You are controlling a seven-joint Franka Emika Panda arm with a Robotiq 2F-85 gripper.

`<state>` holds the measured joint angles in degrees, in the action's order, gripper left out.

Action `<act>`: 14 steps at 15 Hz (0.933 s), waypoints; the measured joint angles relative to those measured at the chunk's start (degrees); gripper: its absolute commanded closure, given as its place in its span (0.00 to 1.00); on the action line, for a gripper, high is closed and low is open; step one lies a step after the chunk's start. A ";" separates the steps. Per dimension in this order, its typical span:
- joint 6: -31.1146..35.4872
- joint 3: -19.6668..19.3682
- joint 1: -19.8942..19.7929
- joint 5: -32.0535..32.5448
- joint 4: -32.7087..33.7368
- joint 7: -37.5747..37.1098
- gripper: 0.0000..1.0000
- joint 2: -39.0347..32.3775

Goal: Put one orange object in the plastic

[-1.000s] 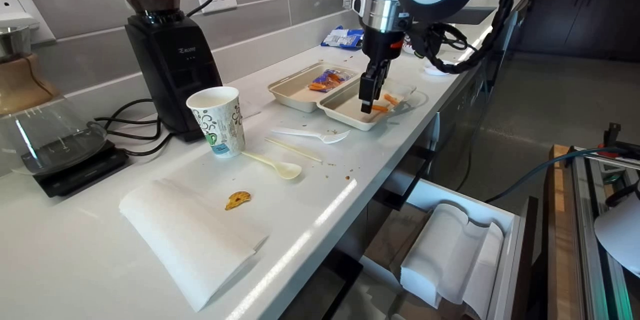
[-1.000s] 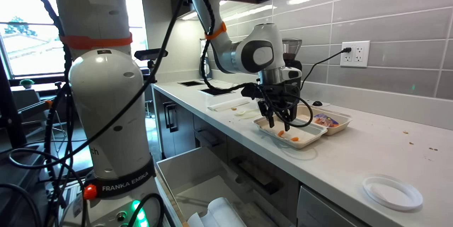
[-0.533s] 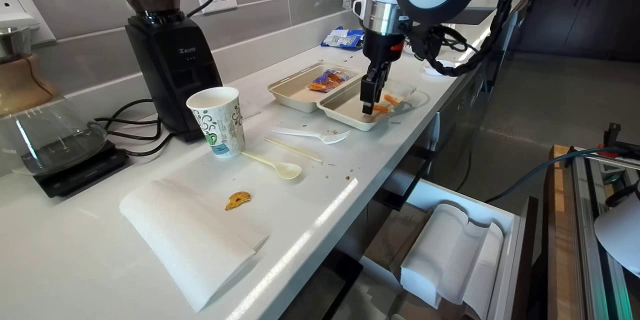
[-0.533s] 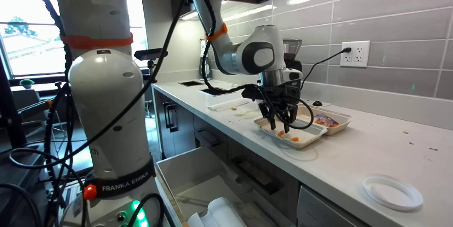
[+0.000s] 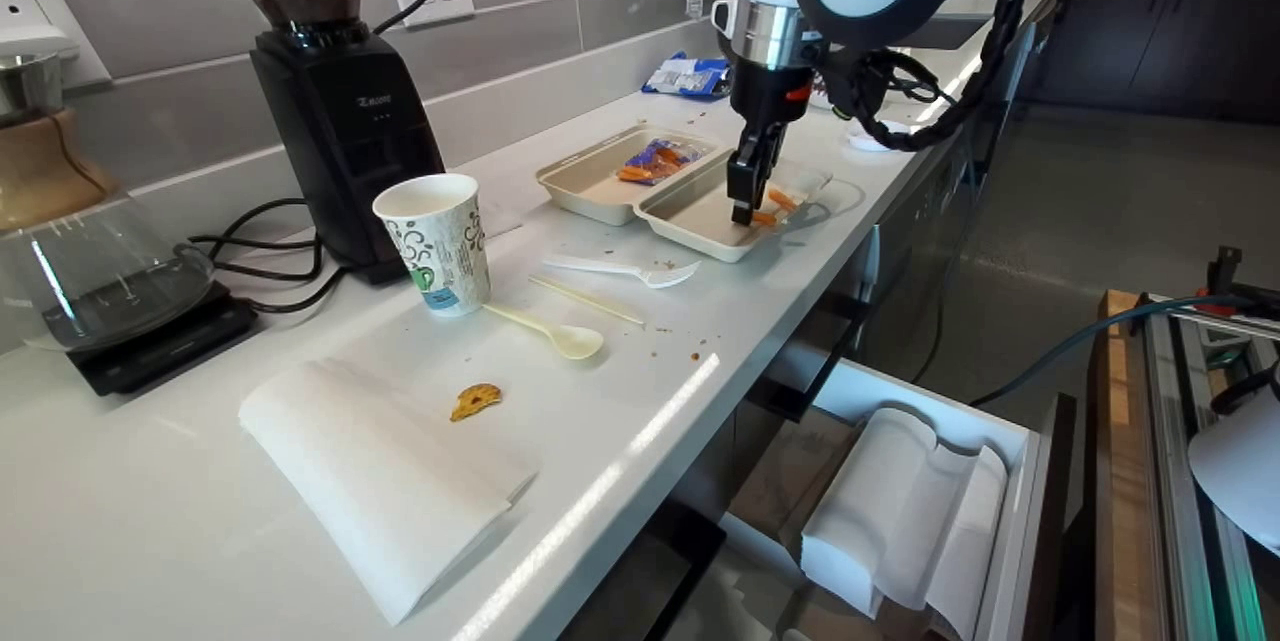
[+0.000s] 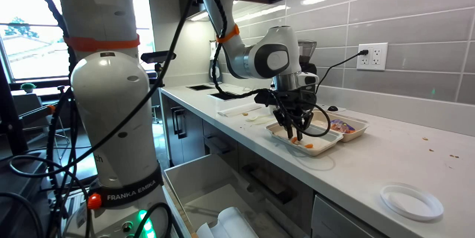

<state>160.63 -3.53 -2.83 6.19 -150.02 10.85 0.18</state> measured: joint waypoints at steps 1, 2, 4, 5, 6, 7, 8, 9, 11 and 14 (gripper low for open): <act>0.00 0.00 -0.04 0.00 -0.01 0.00 1.00 0.00; 0.00 0.00 -0.08 0.00 -0.02 0.00 1.00 0.00; 0.00 0.00 -0.14 0.00 -0.03 0.00 0.97 0.00; 0.00 0.00 -0.15 0.00 -0.03 0.00 0.98 0.00; 0.00 0.00 -0.15 0.00 -0.03 0.00 0.97 0.00; 0.00 0.00 -0.15 0.00 -0.03 0.00 0.97 0.00; 0.00 0.00 -0.15 0.00 -0.03 0.00 0.97 0.03; 0.00 0.00 -0.15 0.00 -0.01 0.00 0.97 0.14; 0.00 -0.05 -0.26 0.63 0.28 -0.17 0.97 0.81; 0.00 -0.36 -1.26 4.76 1.73 -1.93 0.97 3.28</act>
<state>160.63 -3.90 -4.08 10.96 -148.29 8.92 3.47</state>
